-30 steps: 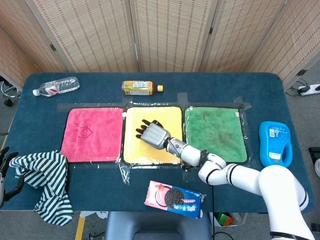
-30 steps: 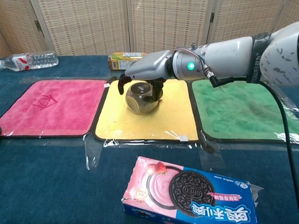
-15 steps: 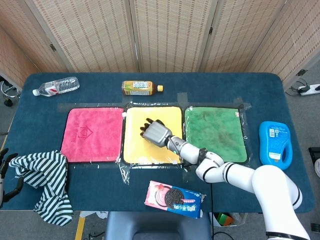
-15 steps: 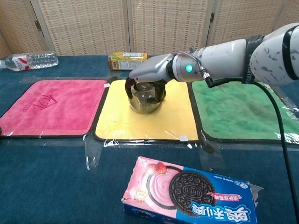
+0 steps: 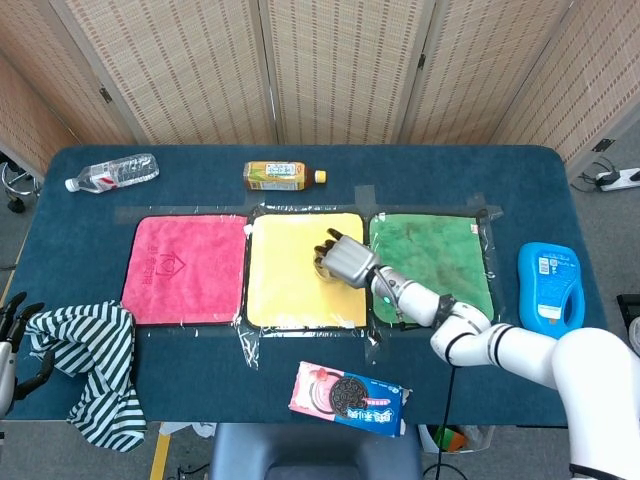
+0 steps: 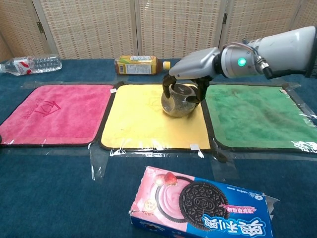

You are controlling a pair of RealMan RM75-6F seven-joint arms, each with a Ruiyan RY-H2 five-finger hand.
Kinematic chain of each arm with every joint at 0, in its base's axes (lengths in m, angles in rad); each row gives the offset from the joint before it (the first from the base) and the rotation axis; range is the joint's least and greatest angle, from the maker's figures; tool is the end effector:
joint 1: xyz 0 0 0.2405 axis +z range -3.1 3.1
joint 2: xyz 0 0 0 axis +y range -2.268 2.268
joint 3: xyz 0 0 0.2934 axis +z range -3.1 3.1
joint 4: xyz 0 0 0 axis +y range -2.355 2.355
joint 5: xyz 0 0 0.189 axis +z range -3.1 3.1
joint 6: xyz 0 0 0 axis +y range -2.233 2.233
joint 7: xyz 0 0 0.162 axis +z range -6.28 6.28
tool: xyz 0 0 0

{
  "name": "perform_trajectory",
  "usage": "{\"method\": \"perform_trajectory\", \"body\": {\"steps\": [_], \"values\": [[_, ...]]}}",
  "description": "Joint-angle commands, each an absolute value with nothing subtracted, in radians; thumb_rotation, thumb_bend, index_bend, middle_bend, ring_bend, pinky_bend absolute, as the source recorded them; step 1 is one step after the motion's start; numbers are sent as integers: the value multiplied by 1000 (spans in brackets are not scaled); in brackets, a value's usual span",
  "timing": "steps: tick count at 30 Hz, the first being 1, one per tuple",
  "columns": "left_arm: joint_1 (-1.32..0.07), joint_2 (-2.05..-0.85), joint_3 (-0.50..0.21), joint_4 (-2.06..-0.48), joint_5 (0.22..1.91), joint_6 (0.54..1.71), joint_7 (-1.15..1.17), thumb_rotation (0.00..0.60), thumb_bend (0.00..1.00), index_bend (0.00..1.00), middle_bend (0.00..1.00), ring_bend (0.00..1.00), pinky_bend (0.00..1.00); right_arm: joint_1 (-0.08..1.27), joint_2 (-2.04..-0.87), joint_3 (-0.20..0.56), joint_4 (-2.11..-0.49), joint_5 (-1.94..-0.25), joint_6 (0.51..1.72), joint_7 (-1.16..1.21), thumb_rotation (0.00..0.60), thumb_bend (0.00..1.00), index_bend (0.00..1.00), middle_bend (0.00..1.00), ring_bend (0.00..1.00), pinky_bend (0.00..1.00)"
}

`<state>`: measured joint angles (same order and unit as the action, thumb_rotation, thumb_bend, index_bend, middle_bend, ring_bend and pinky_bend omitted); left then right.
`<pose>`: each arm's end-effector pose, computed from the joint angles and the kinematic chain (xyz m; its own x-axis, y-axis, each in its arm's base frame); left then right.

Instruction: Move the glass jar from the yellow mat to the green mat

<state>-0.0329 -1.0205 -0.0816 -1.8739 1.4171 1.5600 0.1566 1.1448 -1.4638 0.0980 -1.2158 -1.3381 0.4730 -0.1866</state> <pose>-0.3077 0.1852 0.2267 0.3875 -0.0590 0.9200 0.9187 0.1073 -0.3801 -0.0955 -0.4559 -0.0104 0.8505 -0.1776 0.4951 -0.4502 -0.7327 0.5104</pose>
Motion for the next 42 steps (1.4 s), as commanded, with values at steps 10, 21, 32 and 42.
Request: {"method": "perform_trajectory", "body": {"steps": [10,21,32,42], "values": [[-43,-1026,-83,-1888,1433,1558,172,600,449,205,100,144,57,1035,-1292,41,-1379,-1351,580,-180,600,508,278,200,188,67],[-31,-1025,-79,-1875,1425,1566,154,600,449,205,100,144,57,1092,-1393,113,-1369,-1367,591,-154,600,508,278,200,190,67],[-20,-1024,-74,-1846,1415,1565,121,600,449,205,100,144,57,1196,-1579,128,-1198,-1248,487,-309,600,508,278,200,179,67],[-16,-1028,-73,-1831,1414,1563,104,600,449,205,101,144,57,1225,-1567,73,-1180,-1110,439,-433,600,508,291,200,184,67]]}}
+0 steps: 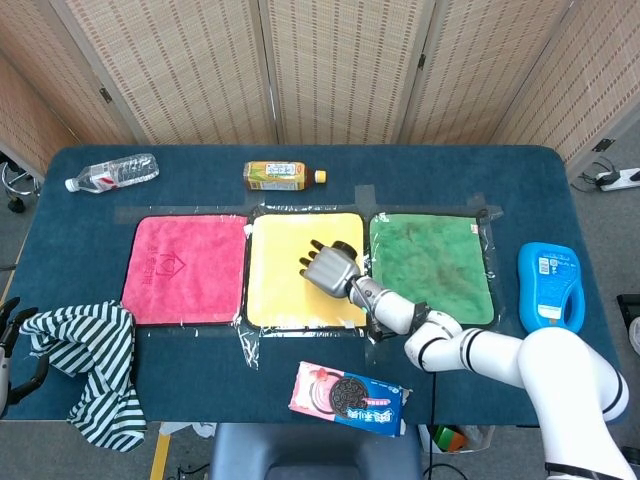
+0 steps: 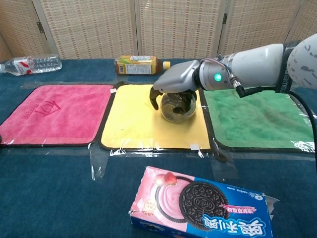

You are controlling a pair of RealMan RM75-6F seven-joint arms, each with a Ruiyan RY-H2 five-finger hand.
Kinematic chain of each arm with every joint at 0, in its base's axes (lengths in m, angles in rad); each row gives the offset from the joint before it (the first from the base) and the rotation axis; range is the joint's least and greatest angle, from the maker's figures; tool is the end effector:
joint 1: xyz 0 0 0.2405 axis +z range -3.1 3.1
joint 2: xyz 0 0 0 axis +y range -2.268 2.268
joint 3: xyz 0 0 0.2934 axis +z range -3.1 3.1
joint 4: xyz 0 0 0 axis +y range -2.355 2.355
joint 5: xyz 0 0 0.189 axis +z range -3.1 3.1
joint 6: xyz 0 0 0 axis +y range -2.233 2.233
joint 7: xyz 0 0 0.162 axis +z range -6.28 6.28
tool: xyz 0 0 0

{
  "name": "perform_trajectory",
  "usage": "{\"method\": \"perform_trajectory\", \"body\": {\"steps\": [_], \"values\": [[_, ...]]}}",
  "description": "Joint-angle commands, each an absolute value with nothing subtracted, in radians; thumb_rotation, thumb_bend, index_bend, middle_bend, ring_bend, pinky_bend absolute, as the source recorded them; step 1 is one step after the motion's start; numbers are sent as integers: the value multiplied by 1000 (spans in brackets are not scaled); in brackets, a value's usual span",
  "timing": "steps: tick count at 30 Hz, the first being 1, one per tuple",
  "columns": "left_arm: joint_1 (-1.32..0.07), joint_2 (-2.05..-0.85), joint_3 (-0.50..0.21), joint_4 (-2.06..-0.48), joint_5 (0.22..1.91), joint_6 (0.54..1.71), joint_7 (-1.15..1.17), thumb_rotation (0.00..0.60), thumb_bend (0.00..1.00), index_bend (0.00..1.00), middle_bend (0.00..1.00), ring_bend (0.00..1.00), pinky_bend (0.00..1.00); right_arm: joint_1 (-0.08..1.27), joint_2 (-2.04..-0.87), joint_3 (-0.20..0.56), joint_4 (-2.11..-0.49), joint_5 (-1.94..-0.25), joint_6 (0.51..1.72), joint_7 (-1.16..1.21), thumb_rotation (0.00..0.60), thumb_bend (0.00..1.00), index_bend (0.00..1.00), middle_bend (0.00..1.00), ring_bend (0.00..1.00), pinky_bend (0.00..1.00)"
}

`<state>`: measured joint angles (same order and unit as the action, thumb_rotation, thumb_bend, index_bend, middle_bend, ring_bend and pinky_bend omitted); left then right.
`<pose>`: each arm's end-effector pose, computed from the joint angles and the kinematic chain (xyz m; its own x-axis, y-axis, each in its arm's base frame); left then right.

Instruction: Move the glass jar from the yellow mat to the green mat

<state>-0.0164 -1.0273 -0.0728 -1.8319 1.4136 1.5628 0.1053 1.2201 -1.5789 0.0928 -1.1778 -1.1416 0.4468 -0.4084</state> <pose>-0.3193 0.1787 0.2269 0.3743 -0.0537 0.9257 0.9220 0.1283 -0.3654 -0.0678 -0.4504 -0.0543 0.8832 -0.1488 0.4448 -0.3902 -0.7593 0.5208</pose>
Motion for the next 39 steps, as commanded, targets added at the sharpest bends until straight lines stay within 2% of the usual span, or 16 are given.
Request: {"method": "perform_trajectory", "body": {"steps": [1,16,29,39], "values": [[-17,-1029,-73,-1830,1414,1562,104,600,449,205,100,144,57,1224,-1561,67,-1184,-1100,440,-440,600,508,293,200,188,67],[-22,-1036,-77,-1820,1412,1552,99,600,449,206,100,141,57,1169,-1408,-41,-1315,-1061,506,-491,600,507,303,209,214,67],[-32,-1039,-80,-1829,1419,1546,111,600,449,206,100,140,57,1062,-1323,-100,-1328,-1169,555,-399,600,508,304,211,210,67],[-35,-1041,-77,-1845,1429,1546,130,600,449,206,100,140,57,992,-1283,-111,-1307,-1245,588,-316,600,508,304,212,202,67]]}}
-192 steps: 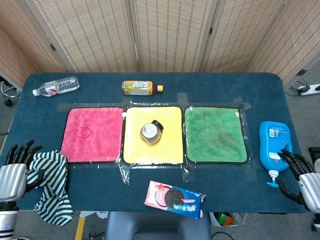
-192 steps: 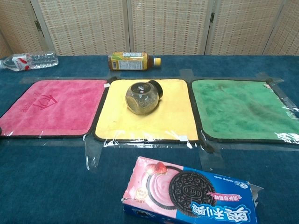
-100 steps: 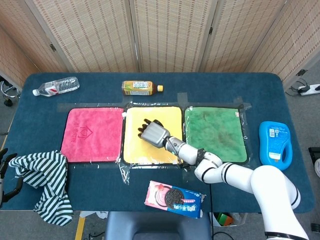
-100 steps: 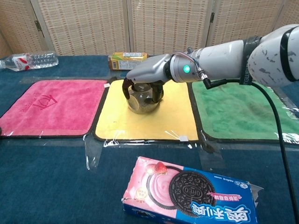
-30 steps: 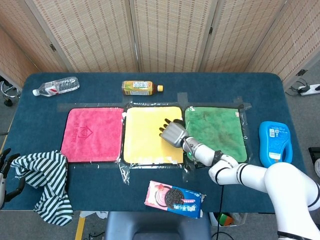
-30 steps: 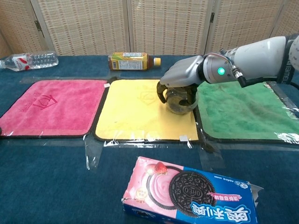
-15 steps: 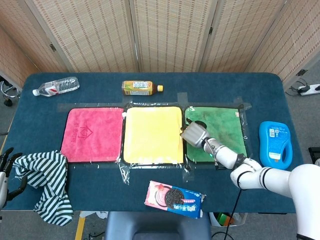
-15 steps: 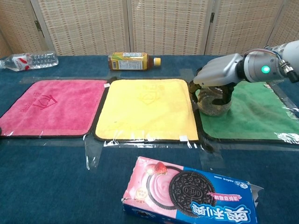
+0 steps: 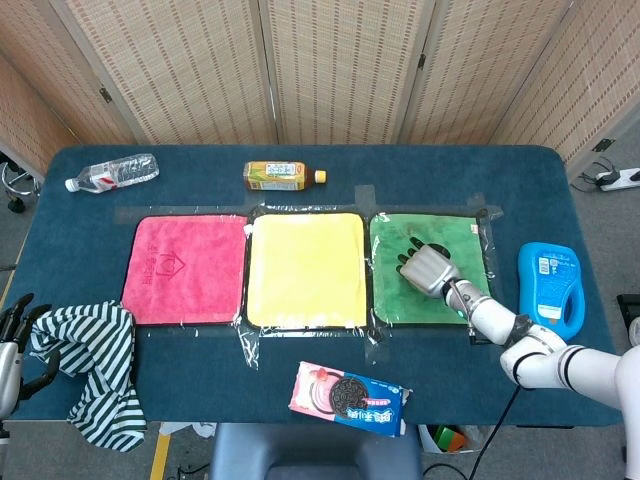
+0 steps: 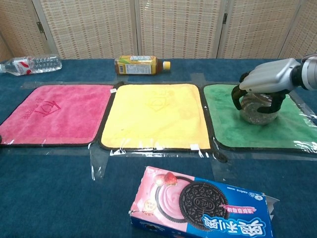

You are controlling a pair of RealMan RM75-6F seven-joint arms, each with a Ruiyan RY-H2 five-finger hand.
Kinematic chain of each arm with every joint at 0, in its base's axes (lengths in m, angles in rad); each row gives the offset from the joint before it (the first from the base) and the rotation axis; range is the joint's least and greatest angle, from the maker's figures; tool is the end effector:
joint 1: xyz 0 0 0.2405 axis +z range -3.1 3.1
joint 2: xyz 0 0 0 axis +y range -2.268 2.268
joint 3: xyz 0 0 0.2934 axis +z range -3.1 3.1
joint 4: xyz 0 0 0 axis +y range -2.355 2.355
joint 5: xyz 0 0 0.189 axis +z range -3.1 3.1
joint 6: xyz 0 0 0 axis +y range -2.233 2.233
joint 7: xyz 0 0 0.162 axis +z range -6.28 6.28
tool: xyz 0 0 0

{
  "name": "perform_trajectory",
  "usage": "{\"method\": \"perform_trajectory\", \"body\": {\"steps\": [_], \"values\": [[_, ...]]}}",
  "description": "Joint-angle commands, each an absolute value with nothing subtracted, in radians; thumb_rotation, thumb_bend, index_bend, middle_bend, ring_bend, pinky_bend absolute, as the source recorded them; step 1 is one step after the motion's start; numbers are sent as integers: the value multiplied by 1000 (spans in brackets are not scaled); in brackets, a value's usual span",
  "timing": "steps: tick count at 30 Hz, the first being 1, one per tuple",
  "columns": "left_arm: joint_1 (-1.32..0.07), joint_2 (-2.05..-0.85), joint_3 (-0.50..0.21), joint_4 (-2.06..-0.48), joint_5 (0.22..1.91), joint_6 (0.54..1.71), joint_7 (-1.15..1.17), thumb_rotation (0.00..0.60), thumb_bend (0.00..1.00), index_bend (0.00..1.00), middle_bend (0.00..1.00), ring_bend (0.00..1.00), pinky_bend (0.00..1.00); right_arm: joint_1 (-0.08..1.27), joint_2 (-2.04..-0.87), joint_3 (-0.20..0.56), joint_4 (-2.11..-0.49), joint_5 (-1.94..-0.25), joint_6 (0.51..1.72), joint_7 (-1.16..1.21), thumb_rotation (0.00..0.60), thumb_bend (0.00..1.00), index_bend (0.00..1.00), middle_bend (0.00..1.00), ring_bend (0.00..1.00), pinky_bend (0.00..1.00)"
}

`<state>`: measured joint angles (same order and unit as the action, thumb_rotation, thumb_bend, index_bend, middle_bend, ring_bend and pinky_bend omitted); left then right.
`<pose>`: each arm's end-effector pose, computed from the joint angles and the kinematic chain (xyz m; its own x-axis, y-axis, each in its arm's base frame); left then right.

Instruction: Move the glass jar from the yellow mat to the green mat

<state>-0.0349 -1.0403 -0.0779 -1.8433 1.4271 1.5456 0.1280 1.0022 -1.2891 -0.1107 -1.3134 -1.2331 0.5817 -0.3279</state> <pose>-0.3119 0.1857 0.2194 0.3704 -0.0470 0.9277 0.9261 0.0952 -0.3650 -0.2143 -0.4276 0.0517 0.9088 -0.2533 0.3315 -0.4153 -0.6260 0.6600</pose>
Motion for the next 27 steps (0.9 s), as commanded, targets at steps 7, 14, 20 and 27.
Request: {"method": "perform_trajectory", "body": {"steps": [7,14,20,27], "values": [[-38,-1041,-78,-1854,1429,1546,142,600,449,206,100,140,57,962,-1273,-82,-1303,-1280,627,-262,600,508,304,212,193,67],[-49,-1040,-88,-1852,1424,1538,145,600,448,206,100,140,57,892,-1169,-28,-1405,-1299,774,-196,600,508,299,202,191,67],[-62,-1047,-102,-1841,1422,1540,168,600,449,206,100,140,57,765,-1065,-11,-1527,-1252,953,-213,600,508,267,199,203,67],[-85,-1043,-114,-1848,1414,1517,180,600,449,207,100,140,57,563,-979,-18,-1633,-1275,1191,-88,600,508,225,188,202,88]]}}
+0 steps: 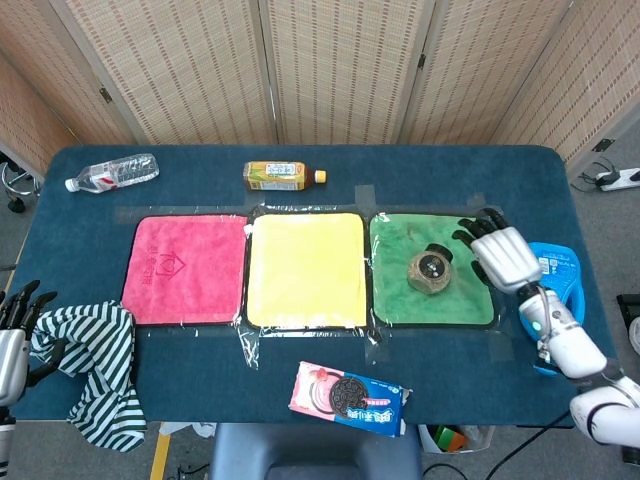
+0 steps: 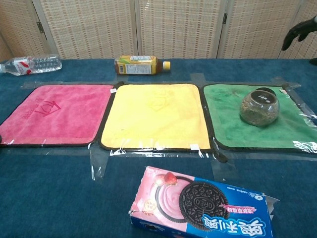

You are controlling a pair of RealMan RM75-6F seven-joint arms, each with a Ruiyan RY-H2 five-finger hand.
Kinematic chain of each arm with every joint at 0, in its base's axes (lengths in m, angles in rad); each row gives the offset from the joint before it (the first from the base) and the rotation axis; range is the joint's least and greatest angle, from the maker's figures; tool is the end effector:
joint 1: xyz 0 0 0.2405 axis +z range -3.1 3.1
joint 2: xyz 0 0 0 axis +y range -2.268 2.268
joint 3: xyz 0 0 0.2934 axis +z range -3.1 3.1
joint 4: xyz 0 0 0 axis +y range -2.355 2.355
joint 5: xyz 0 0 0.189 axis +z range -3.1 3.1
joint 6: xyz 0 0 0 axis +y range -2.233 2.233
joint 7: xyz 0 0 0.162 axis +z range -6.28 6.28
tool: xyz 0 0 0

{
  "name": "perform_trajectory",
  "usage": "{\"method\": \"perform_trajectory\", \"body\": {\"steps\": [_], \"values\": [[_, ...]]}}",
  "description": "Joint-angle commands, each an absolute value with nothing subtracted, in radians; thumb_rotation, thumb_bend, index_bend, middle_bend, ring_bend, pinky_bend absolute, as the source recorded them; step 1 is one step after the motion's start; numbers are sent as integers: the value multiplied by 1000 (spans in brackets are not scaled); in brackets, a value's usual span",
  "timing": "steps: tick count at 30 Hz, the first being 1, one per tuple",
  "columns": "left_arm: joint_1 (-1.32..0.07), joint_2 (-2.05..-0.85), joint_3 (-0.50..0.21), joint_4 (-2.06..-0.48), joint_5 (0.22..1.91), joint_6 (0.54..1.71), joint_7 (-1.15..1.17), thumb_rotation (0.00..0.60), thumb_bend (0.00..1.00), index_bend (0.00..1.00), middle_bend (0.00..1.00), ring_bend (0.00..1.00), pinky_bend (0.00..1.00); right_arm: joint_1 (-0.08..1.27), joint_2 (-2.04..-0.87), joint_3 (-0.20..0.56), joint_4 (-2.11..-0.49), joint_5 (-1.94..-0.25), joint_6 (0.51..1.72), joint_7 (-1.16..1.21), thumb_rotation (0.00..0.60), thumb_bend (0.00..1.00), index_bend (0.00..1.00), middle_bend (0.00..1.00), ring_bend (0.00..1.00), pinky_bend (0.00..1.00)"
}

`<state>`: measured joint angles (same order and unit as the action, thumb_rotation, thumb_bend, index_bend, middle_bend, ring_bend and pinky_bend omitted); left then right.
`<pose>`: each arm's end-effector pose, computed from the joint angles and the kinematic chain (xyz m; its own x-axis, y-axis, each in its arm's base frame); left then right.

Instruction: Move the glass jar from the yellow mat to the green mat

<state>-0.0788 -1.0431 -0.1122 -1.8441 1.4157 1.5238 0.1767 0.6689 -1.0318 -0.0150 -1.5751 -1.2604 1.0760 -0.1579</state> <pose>-0.3023 0.2053 0.2208 0.4053 -0.0708 0.9114 0.9138 0.0608 -0.4016 -0.2523 -0.3674 0.1828 0.6635 -0.1225 0.7380 -0.7351 -0.2898 0.6128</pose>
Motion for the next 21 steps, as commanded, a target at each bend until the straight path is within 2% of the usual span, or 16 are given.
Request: {"method": "perform_trajectory", "body": {"steps": [1,9,15,21], "values": [[-88,-1044,-114,-1850,1412,1512,184,600,450,207,101,140,57,537,-974,-21,-1640,-1282,1222,-72,600,508,221,187,202,88],[-114,-1053,-116,-1869,1399,1478,215,600,449,209,101,140,56,309,-975,-66,-1652,-1365,1464,60,600,508,173,150,182,88],[-122,-1063,-113,-1879,1400,1472,230,600,449,209,100,140,56,192,-1010,-102,-1619,-1425,1546,146,600,508,154,129,164,88],[-126,-1065,-110,-1889,1405,1474,238,600,449,209,101,140,56,126,-1051,-93,-1584,-1460,1603,191,600,508,154,130,171,88]]}}
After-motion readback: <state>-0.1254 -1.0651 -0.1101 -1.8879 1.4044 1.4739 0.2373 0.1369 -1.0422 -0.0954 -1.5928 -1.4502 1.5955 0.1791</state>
